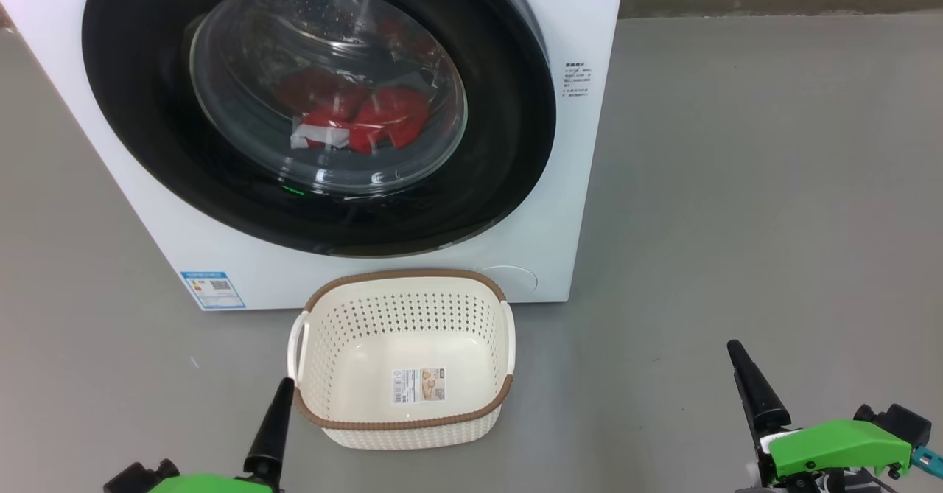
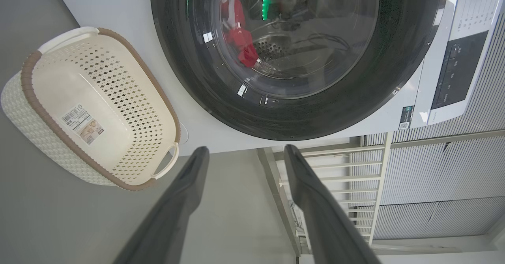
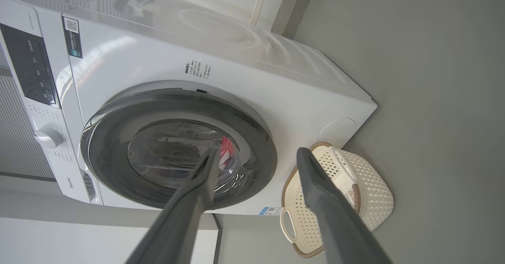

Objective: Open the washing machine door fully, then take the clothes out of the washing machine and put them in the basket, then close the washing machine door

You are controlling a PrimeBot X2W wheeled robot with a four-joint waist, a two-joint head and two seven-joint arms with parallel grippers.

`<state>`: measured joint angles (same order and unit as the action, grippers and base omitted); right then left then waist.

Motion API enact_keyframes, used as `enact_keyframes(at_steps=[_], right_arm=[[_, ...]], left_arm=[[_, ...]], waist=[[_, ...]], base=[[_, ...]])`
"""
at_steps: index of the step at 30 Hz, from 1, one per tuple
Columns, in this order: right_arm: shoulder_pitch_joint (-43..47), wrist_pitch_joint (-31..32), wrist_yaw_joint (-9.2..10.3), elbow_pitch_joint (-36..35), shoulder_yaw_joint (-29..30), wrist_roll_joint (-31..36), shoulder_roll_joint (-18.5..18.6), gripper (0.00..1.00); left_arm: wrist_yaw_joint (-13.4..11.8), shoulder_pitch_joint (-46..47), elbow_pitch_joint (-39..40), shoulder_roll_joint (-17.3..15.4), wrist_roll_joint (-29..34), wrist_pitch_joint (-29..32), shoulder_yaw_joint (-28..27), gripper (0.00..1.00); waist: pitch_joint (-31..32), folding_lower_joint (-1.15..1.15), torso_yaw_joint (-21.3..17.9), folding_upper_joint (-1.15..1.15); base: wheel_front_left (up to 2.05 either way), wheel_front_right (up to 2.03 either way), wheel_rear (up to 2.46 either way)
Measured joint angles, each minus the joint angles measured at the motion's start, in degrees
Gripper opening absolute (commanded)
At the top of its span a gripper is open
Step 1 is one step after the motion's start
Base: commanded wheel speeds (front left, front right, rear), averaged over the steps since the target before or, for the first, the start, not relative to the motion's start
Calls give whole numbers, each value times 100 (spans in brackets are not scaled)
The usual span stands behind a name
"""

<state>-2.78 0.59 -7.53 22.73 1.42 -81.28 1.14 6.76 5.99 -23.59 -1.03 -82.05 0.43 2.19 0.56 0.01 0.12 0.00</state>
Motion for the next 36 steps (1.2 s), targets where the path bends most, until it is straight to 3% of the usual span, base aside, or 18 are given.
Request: enact_keyframes(at_steps=[19, 36], right_arm=[[-263, -313, 0, -33, 54, 1794, -8, 100], [-359, -595, 0, -442, 189, 4011, 10, 100]], left_arm=[[-231, 151, 116, 1, 1981, -291, 192, 100], [-524, 446, 88, -4, 3378, -571, 525, 100]], waist=[[25, 0, -10, 0], [51, 0, -10, 0]], base=[[0, 0, 0], [0, 0, 0]])
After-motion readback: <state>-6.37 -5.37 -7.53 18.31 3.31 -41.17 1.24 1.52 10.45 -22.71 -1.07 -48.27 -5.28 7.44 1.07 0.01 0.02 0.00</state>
